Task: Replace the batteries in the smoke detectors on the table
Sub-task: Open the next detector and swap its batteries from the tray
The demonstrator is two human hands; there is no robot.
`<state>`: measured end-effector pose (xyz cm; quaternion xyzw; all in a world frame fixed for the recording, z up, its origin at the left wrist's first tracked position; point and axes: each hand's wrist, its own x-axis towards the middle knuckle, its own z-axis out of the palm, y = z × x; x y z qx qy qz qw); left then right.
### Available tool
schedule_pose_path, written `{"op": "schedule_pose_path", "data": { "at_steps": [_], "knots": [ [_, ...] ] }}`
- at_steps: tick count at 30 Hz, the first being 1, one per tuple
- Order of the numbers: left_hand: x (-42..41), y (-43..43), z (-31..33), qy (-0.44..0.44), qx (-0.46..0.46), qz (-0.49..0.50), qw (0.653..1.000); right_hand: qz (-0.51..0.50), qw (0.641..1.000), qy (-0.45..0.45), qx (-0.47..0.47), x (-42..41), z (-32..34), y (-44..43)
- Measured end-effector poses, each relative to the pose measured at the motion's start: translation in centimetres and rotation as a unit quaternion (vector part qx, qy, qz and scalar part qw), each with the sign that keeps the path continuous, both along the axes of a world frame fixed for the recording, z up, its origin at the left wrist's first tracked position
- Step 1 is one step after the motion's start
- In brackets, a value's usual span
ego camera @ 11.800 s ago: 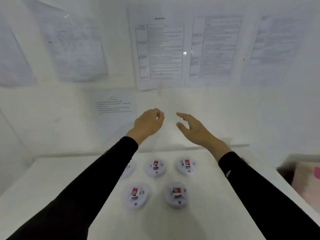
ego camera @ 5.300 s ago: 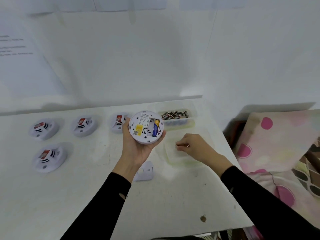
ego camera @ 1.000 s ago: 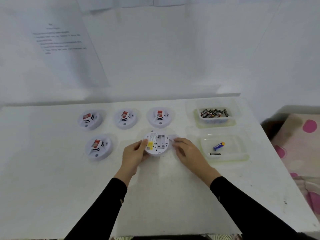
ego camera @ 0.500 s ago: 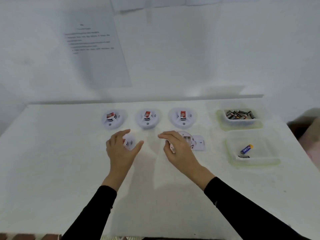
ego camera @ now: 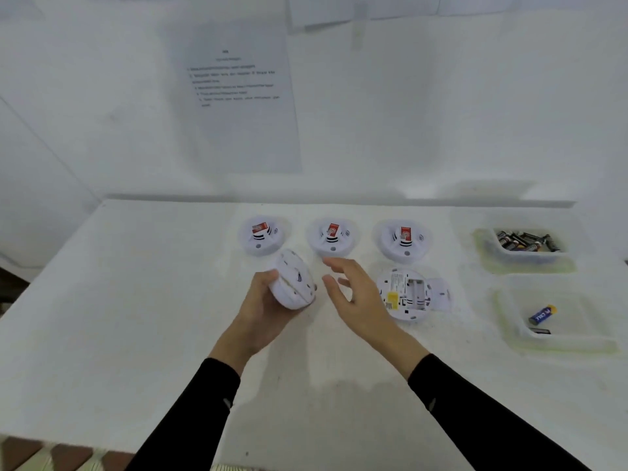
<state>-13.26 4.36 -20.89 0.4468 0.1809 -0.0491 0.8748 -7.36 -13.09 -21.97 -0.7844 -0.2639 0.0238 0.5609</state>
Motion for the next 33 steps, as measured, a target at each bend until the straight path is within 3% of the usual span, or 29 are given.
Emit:
{"op": "schedule_pose_path", "data": {
  "at_steps": [2, 4, 18, 27, 33],
  "knots": [
    [0.2, -1.4, 0.7, -0.021, -0.096, 0.015, 0.995, 0.002, 1.000, 0.008, 0.008, -0.3, 1.3, -0.7],
    [0.7, -3.0, 1.2, -0.020, -0.120, 0.027, 0.992, 0.000, 1.000, 0.001, -0.001, -0.5, 2.3, -1.7],
    [5.1, -15.0, 3.3, -0.046, -0.121, -0.100, 0.987, -0.116, 0.982, -0.125, -0.084, 0.9, 5.5, -12.4],
    [6.6, -21.6, 3.9, -0.032, -0.158, -0.108, 0.981, -0.070, 0.963, -0.213, -0.151, 3.2, 6.9, -19.2],
    [7.5, -23.4, 3.6, -0.040, -0.128, -0.089, 0.987, -0.057, 0.982, -0.171, -0.064, 2.5, 7.2, -22.3]
  ]
}}
